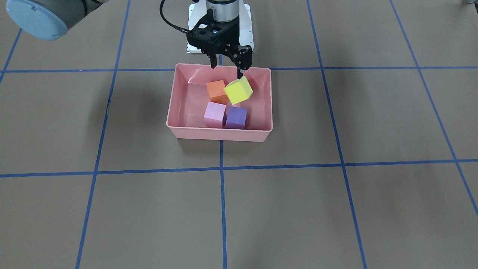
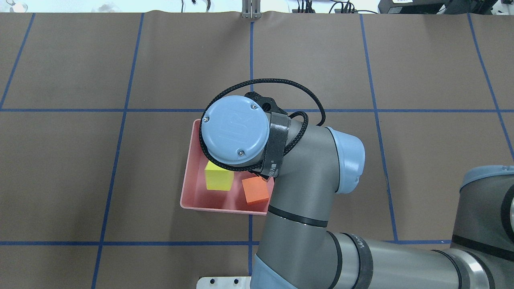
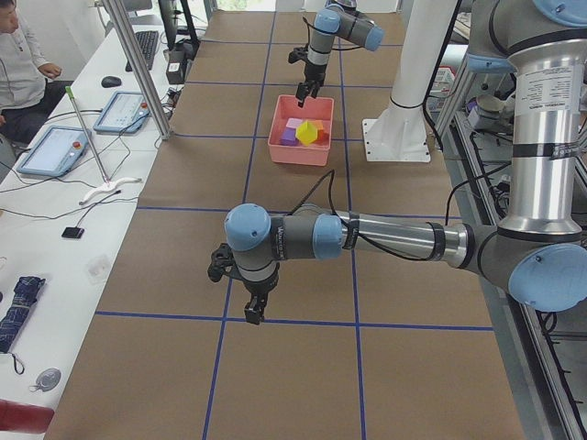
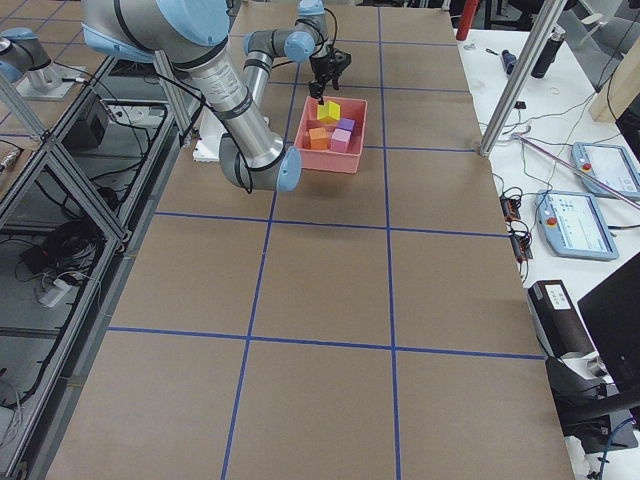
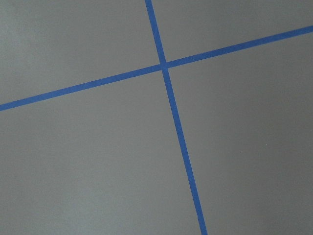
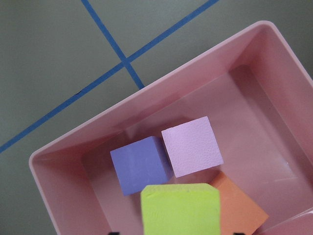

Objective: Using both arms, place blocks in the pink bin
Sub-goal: 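Carry the yellow-green cube into the bin nearer the robot, release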

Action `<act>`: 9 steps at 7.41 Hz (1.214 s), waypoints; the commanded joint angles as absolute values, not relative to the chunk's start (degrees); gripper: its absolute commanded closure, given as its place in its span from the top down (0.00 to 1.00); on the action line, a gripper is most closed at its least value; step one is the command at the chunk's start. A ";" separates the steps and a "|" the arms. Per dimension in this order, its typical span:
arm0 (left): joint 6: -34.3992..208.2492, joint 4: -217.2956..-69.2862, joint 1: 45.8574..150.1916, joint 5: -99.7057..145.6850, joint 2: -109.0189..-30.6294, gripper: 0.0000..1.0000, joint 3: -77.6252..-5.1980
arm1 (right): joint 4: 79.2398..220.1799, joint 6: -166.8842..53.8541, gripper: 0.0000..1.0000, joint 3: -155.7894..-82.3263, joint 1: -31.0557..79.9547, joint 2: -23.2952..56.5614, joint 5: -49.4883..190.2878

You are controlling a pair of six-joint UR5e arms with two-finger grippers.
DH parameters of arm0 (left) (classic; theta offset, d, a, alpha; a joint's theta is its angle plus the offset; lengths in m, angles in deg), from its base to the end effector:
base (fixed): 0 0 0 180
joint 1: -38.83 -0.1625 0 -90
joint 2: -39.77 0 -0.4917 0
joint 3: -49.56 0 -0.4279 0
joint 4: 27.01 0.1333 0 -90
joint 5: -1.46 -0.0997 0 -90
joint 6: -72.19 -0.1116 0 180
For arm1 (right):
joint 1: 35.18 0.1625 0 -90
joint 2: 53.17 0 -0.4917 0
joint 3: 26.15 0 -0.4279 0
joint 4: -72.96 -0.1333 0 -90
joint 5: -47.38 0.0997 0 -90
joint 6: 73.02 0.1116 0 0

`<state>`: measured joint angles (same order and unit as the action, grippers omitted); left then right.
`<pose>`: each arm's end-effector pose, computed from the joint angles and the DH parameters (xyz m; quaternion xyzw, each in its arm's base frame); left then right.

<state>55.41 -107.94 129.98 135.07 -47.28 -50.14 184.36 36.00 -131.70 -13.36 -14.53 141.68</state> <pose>-0.0663 -0.4947 0.6880 0.0393 0.3698 0.1188 0.9207 -0.6045 -0.3766 0.0828 -0.0251 -0.3872 0.3079 0.8687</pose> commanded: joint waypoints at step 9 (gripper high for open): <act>58.04 -109.37 129.80 134.87 -47.07 1.00 -48.98 | 186.61 -37.14 1.00 -140.06 29.37 15.42 171.98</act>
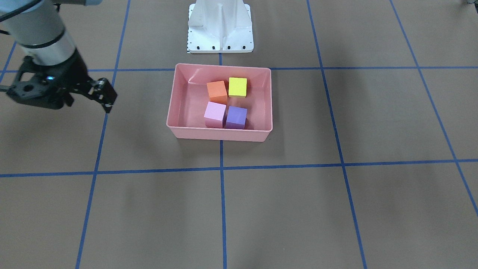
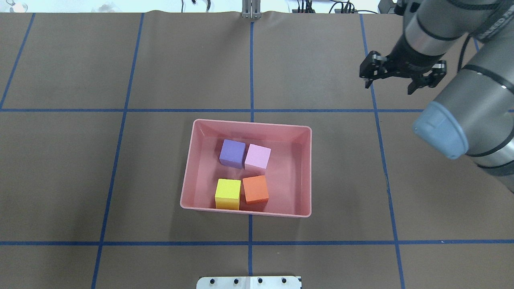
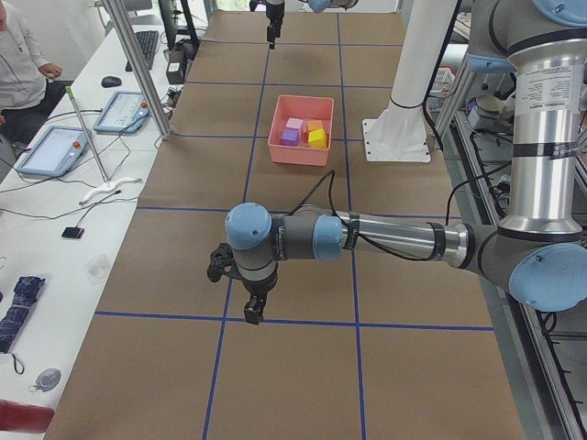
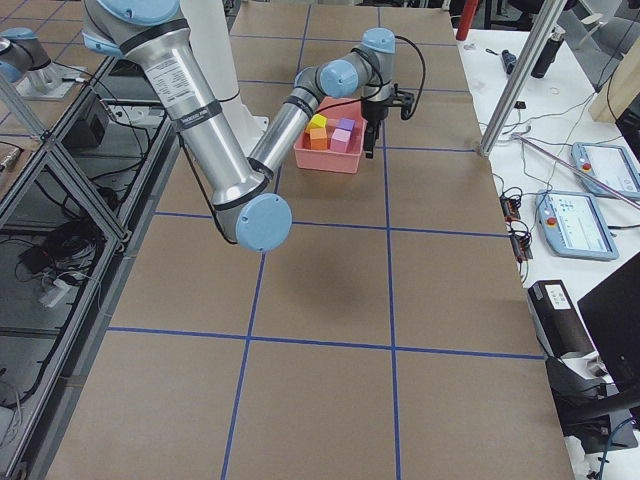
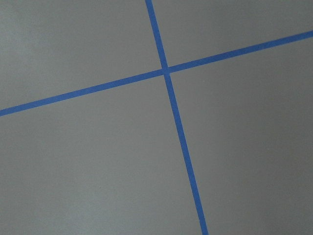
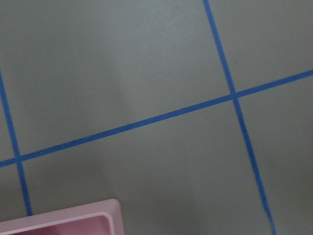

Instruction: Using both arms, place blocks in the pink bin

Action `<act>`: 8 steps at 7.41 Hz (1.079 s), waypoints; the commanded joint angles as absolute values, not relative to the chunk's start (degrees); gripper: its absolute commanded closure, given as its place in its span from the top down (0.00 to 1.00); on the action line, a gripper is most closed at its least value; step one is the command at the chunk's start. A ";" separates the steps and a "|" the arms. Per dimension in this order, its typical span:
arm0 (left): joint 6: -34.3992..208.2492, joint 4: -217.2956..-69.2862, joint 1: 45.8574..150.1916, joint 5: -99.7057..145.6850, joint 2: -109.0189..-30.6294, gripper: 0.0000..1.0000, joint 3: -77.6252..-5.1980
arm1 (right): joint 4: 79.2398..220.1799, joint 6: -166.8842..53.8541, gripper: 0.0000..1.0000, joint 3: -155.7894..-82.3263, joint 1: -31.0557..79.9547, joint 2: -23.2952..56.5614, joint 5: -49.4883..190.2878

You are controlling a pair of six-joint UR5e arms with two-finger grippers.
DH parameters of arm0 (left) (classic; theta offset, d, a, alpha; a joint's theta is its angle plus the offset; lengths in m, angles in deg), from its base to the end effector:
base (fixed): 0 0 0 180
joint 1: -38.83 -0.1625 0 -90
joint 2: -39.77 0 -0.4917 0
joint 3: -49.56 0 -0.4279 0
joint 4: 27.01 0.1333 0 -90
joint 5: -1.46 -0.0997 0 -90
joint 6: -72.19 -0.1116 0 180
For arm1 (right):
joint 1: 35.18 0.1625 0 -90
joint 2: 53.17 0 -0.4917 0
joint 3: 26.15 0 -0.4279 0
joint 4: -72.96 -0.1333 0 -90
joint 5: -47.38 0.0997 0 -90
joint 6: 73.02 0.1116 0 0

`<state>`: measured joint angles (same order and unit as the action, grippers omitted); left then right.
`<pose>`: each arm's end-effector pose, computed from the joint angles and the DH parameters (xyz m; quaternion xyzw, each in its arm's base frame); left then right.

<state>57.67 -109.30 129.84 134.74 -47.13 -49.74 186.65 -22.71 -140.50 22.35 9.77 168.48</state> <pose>-0.0655 -0.4953 0.6911 0.0377 0.3670 0.1045 0.9236 -0.2708 -0.5665 0.3041 0.0011 -0.3479 0.0816 0.9340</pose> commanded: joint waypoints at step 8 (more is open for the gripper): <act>57.34 -109.28 129.71 134.79 -47.15 1.00 -49.06 | 167.27 -76.18 1.00 -124.43 52.27 39.64 178.42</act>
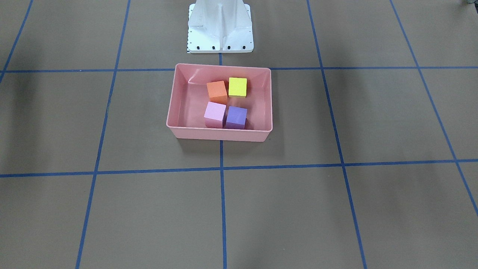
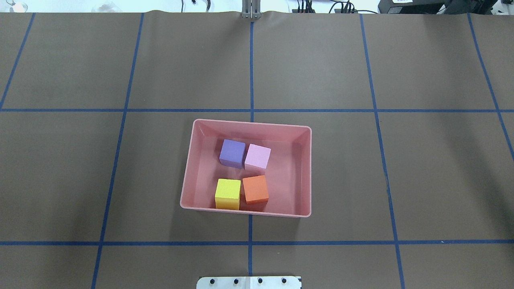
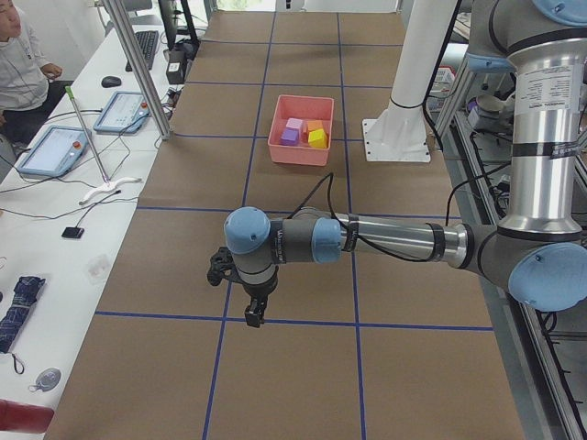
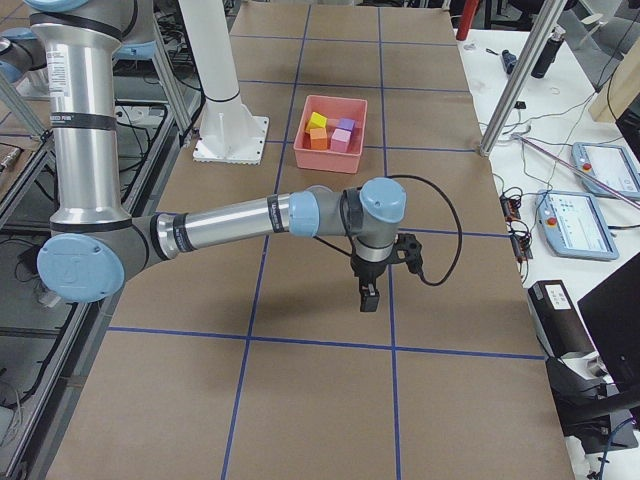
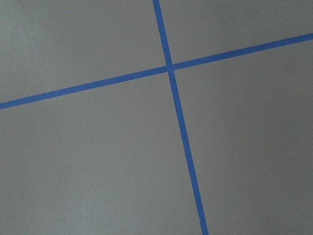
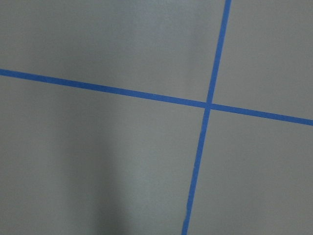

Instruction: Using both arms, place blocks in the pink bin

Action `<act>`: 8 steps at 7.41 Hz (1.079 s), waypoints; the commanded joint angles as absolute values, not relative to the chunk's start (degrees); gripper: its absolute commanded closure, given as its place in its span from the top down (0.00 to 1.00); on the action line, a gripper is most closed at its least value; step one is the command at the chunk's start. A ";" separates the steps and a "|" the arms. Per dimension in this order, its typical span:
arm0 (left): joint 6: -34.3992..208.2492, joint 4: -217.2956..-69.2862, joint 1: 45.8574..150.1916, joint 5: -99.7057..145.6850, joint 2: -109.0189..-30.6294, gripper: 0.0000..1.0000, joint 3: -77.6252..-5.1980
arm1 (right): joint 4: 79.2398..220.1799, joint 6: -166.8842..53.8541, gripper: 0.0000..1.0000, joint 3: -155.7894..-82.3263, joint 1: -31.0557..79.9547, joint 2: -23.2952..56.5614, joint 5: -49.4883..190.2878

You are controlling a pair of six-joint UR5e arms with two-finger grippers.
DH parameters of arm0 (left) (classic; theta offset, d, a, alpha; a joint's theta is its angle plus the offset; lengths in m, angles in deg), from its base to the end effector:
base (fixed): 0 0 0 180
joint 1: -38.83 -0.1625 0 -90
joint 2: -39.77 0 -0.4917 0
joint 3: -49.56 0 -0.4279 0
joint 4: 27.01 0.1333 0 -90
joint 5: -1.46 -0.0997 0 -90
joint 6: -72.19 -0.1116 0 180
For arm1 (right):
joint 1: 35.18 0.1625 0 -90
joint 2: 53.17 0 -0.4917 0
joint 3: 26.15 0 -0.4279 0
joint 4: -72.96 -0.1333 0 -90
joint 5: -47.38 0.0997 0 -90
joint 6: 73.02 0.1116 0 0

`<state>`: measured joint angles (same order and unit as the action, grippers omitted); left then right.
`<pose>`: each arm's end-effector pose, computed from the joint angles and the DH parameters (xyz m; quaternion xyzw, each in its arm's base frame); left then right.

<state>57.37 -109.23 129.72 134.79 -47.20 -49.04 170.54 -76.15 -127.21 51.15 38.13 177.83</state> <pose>-0.0644 -0.4954 0.6969 0.0327 0.3681 0.1056 0.9232 0.0279 -0.5163 0.6626 0.0162 -0.3457 -0.0622 0.9361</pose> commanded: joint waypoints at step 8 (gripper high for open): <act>57.78 -109.37 129.71 135.05 -46.36 1.00 -48.79 | 167.36 -75.48 1.00 -125.03 52.88 42.27 178.16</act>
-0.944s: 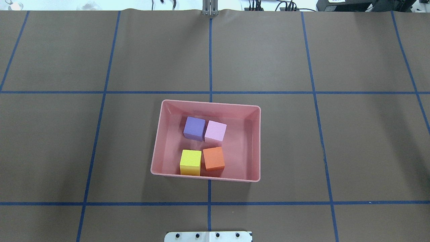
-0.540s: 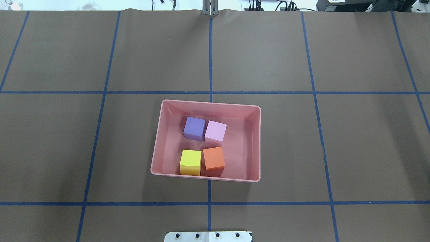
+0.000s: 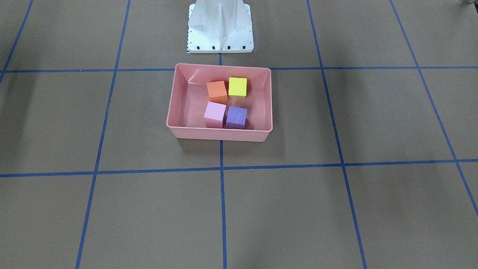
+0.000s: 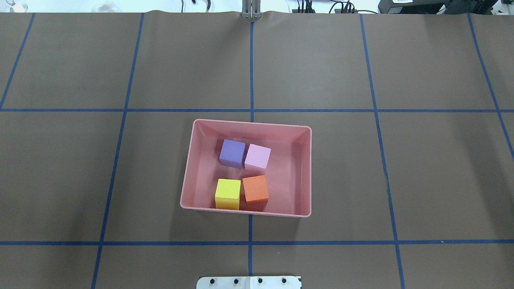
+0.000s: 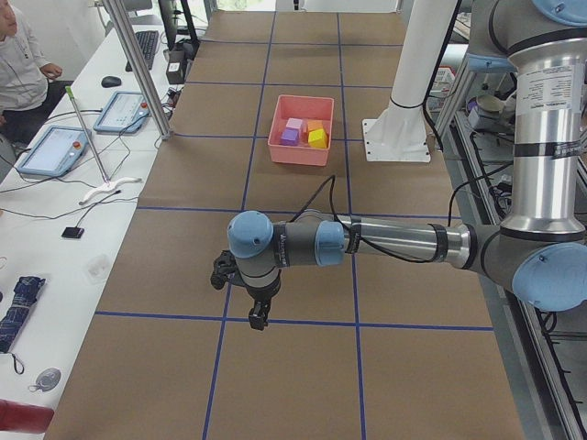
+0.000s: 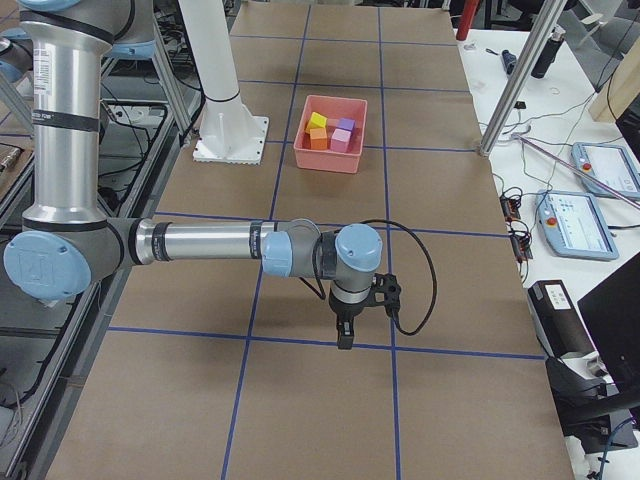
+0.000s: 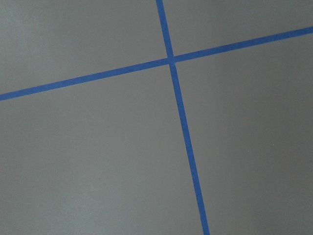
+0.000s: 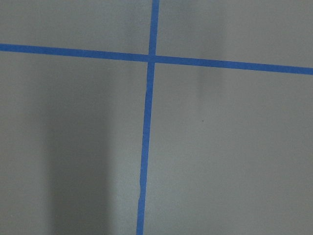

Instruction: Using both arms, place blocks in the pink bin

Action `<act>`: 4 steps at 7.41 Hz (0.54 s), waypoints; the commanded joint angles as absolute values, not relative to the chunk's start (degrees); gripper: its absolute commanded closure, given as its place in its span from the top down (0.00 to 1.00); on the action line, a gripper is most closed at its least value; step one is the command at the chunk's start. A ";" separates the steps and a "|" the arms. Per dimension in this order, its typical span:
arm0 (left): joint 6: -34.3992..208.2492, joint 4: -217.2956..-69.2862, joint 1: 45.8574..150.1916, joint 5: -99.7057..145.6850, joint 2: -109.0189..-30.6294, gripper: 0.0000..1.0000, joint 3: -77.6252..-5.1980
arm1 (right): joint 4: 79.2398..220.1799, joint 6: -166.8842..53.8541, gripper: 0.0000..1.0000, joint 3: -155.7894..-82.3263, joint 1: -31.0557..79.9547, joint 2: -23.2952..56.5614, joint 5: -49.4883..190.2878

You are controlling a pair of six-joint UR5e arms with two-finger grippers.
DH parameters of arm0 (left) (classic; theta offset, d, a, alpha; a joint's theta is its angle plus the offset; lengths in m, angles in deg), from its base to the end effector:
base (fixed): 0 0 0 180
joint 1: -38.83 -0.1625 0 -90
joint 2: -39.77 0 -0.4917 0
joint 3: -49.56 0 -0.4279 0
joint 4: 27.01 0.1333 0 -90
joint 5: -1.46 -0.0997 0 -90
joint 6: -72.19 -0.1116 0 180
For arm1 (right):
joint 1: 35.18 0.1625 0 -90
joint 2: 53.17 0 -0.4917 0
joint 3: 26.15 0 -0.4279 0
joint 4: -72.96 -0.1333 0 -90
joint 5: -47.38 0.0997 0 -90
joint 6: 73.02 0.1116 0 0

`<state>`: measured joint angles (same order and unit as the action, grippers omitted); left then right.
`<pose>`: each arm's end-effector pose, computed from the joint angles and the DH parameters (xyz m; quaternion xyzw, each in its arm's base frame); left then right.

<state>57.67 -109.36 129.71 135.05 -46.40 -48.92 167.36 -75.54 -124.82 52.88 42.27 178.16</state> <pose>-0.0639 -0.4881 0.7044 0.0256 0.3711 0.1006 0.9228 0.0442 -0.4803 0.7144 -0.0078 -0.3484 -0.0329 0.9367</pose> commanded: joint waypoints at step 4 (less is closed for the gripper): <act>57.34 -109.37 129.71 134.96 -46.45 1.00 -49.23 | 167.36 -75.48 1.00 -124.94 52.88 42.36 178.25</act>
<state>57.43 -109.36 129.71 134.97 -46.41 -49.14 167.36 -75.48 -124.96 52.88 42.33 178.23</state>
